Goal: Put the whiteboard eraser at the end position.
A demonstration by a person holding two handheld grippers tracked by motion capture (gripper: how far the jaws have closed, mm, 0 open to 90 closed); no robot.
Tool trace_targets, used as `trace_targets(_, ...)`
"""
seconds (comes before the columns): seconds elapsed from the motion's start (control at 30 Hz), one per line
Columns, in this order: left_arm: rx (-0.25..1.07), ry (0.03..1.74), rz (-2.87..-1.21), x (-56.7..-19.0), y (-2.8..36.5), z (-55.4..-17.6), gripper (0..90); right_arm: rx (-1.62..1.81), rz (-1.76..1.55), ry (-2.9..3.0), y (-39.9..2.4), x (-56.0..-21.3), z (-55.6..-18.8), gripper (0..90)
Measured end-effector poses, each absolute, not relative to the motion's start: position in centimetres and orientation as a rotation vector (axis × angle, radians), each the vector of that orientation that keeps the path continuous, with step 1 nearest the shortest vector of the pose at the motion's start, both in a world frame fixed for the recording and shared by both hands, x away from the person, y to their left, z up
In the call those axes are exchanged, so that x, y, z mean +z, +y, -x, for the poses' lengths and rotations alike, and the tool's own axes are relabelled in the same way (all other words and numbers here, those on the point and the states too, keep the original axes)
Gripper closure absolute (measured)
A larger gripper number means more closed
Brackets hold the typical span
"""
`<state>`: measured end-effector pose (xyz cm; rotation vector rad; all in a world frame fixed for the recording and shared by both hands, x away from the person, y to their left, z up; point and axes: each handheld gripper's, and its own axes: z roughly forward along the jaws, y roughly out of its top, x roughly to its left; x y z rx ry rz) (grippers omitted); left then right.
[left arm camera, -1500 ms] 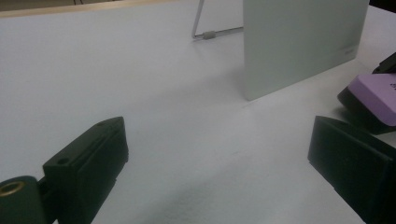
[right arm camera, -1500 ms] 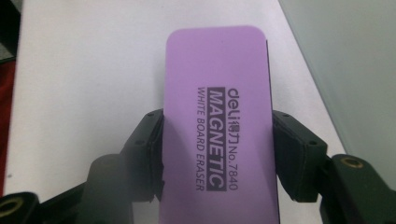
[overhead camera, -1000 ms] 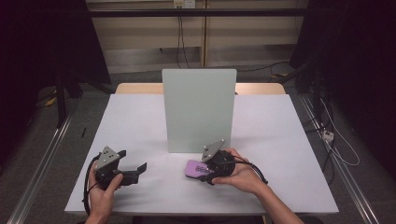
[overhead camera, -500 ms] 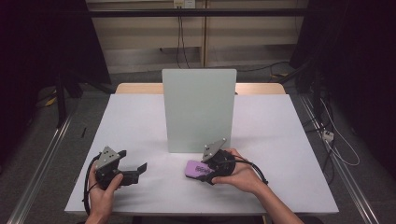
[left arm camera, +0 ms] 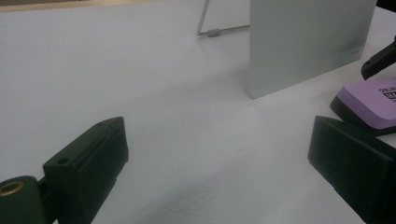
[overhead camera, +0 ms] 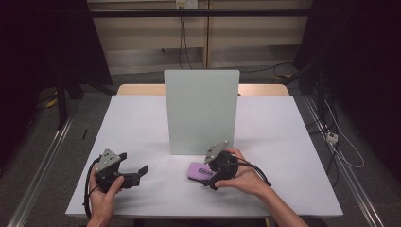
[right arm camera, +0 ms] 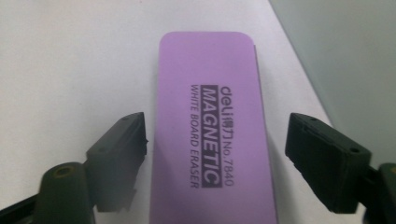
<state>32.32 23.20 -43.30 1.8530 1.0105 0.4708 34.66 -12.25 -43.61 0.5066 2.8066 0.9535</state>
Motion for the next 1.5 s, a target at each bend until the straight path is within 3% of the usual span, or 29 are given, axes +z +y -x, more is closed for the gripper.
trace_targets(0.2,0.458,1.017,-1.853,-43.5,23.0,-32.5,4.9,1.007,-0.545,2.753,-12.6,-43.1,-34.6,11.0)
trace_targets(1.5,0.473,1.036,-1.843,-43.2,23.4,-32.3,5.6,1.149,-1.025,2.307,-17.2,-41.8,-34.0,9.1)
